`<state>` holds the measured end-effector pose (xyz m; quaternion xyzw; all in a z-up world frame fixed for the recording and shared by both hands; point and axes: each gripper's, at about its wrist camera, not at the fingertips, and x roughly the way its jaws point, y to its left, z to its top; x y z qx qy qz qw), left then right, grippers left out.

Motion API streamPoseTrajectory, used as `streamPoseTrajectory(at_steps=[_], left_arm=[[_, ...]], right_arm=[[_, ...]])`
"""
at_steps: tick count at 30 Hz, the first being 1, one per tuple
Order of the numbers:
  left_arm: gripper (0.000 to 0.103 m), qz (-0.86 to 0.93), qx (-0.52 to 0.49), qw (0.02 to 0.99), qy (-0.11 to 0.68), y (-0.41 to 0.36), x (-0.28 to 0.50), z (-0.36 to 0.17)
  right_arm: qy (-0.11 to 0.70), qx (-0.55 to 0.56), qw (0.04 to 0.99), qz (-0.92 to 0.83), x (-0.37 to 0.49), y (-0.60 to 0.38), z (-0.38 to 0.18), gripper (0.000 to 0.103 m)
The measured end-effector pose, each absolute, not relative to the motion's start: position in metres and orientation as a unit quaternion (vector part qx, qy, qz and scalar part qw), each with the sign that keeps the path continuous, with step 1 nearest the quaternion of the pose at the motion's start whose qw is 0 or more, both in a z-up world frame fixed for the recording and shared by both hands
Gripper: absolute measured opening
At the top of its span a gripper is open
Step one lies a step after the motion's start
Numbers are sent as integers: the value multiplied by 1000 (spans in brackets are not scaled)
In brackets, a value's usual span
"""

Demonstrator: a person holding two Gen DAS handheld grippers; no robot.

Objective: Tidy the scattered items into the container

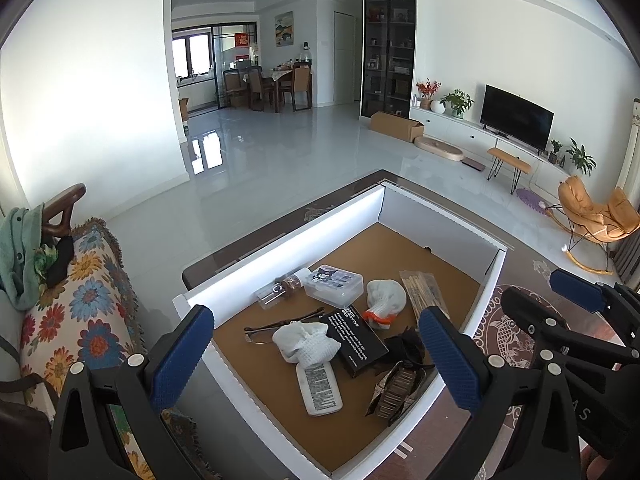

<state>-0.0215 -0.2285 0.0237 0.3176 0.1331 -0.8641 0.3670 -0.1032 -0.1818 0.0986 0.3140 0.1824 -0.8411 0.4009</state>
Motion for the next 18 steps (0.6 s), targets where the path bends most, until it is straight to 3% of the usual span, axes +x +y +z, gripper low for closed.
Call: streamPoseTrajectory(at_steps=[18], left_arm=[[103, -861, 322, 368, 143, -238, -20, 19]], right_arm=[[225, 271, 378, -856, -90, -189, 106, 61]])
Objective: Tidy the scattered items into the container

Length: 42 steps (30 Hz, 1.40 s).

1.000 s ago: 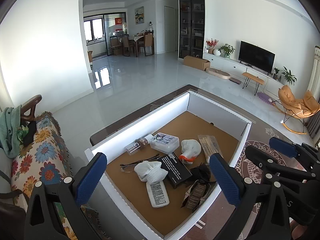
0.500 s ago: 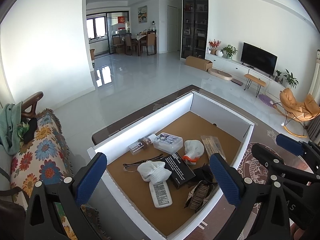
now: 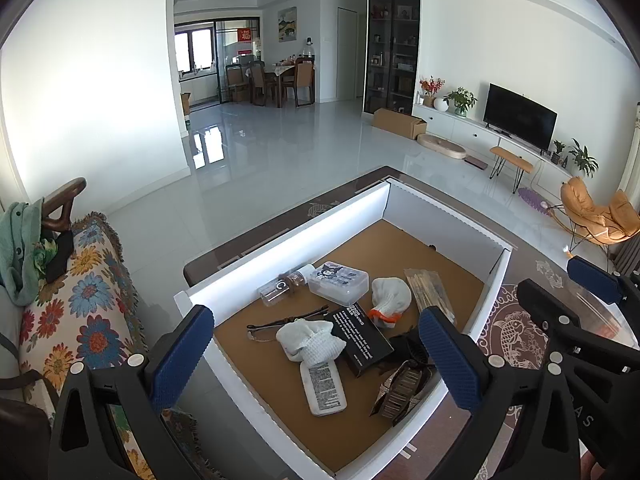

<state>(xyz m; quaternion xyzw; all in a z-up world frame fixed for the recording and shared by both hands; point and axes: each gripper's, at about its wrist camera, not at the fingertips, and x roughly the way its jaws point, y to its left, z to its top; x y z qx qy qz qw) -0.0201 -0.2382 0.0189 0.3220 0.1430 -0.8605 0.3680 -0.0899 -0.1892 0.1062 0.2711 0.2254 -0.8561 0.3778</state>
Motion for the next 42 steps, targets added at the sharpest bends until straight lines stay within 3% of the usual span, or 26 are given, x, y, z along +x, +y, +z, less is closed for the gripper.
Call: streamPoseTrajectory(at_steps=[42], left_arm=[[103, -860, 326, 363, 148, -246, -29, 34]], right_arm=[[218, 271, 389, -853, -99, -190, 112, 61]])
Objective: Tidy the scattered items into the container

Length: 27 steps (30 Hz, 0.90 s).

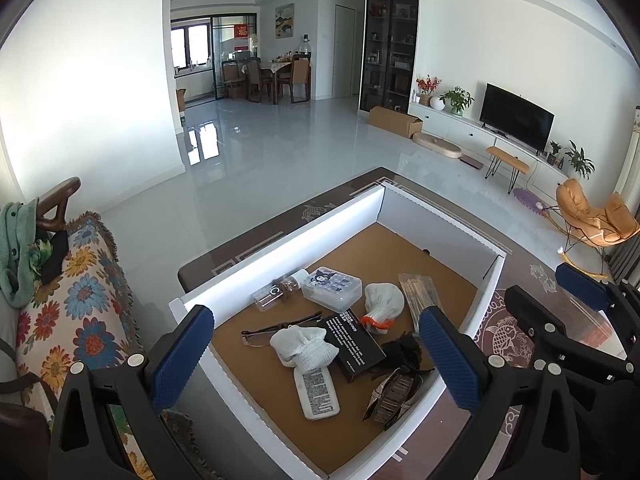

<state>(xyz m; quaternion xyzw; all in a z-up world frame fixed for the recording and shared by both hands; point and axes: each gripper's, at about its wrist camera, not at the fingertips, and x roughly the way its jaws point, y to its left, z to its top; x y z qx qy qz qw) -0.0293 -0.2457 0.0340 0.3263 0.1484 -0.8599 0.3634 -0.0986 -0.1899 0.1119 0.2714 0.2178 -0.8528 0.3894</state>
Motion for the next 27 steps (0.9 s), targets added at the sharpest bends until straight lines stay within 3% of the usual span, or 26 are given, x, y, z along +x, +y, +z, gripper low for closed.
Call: streamPoseTrajectory(at_steps=[27], left_arm=[[103, -855, 316, 385, 142, -248, -31, 41]], right_arm=[[223, 307, 407, -831, -121, -214, 108, 61]])
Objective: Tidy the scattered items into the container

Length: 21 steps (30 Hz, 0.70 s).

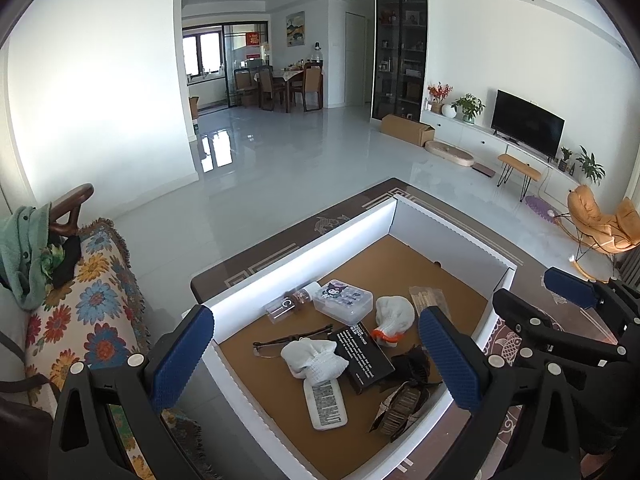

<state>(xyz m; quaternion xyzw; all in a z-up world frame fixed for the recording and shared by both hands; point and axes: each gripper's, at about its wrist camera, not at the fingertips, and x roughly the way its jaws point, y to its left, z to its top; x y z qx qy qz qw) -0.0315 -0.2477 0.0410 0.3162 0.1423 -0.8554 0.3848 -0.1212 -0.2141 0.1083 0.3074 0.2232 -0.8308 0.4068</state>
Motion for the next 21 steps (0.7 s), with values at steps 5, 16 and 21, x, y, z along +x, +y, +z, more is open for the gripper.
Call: streamPoseTrajectory(at_steps=[5, 16, 21], left_arm=[[103, -855, 317, 384, 142, -248, -32, 40], [103, -857, 314, 382, 141, -248, -34, 39], [103, -857, 314, 383, 141, -247, -35, 40]], right_arm=[[220, 315, 411, -827, -125, -214, 108, 61], [222, 320, 412, -824, -128, -216, 107, 61], [223, 320, 413, -823, -127, -217, 105, 61]])
